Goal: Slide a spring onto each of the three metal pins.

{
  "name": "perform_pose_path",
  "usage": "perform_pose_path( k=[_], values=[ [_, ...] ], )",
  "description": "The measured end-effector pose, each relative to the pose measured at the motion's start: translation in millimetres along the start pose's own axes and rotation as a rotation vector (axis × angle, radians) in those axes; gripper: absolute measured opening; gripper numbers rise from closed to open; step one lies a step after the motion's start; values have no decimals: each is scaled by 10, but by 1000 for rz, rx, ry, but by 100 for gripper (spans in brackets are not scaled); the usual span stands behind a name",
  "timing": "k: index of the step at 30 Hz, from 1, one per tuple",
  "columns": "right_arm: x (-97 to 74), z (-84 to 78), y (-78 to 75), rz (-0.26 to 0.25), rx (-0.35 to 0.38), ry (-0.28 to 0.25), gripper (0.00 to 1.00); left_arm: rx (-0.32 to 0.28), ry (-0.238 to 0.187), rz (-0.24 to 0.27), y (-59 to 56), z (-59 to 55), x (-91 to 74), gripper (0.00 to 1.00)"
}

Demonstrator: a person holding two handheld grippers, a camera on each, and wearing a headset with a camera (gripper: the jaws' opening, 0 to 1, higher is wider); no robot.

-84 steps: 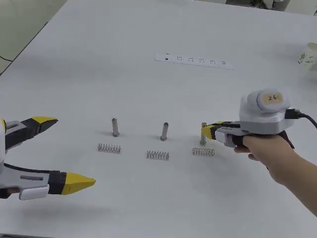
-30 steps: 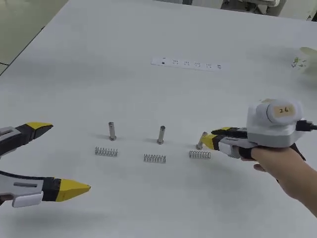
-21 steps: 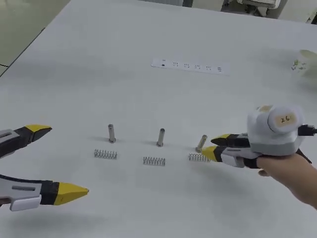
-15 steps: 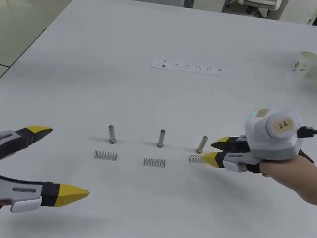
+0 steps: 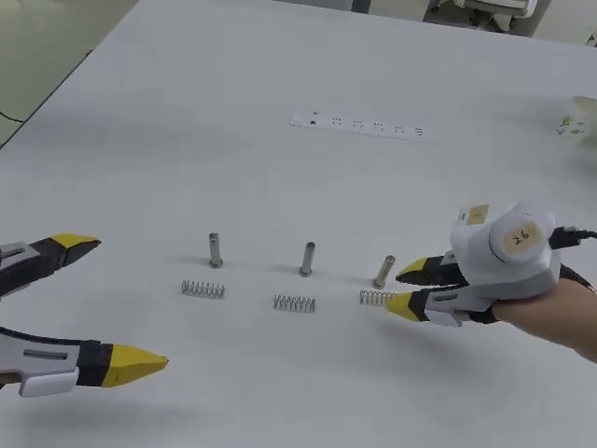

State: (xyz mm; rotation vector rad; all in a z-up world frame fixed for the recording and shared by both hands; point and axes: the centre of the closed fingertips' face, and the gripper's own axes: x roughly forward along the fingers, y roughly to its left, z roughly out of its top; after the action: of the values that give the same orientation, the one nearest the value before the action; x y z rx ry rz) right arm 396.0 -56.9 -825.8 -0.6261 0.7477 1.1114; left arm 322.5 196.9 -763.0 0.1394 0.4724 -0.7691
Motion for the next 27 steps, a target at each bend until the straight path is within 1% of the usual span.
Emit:
perform_pose_path(
  k=[5, 7, 8, 10, 11, 12, 14, 16, 22, 27],
  values=[
    [71, -68, -3, 22, -55, 40, 19, 1, 1, 0, -7, 1, 0, 98],
    [91, -82, -22, 20, -94, 53, 18, 2, 3, -1, -11, -7, 0, 98],
    [102, -80, -20, 25, -99, 51, 17, 2, 4, -2, -16, -8, -2, 98],
    [131, -112, -35, 25, -116, 72, 16, 2, 7, -2, -23, -17, -6, 98],
    [145, -125, -51, 26, -140, 80, 15, 3, 9, -1, -24, -21, -8, 98],
    [153, -121, -51, 29, -156, 78, 13, 3, 9, -1, -26, -21, -10, 98],
    [169, -122, -48, 32, -155, 82, 11, 2, 7, 0, -26, -20, -15, 98],
    [184, -125, -55, 32, -162, 89, 11, 2, 8, 0, -25, -23, -19, 98],
    [226, -158, -35, 44, -208, 116, 10, 2, 16, 4, -20, -56, -36, 98],
    [238, -180, -28, 50, -220, 125, 8, 1, 20, 4, -24, -76, -37, 98]
  ],
)
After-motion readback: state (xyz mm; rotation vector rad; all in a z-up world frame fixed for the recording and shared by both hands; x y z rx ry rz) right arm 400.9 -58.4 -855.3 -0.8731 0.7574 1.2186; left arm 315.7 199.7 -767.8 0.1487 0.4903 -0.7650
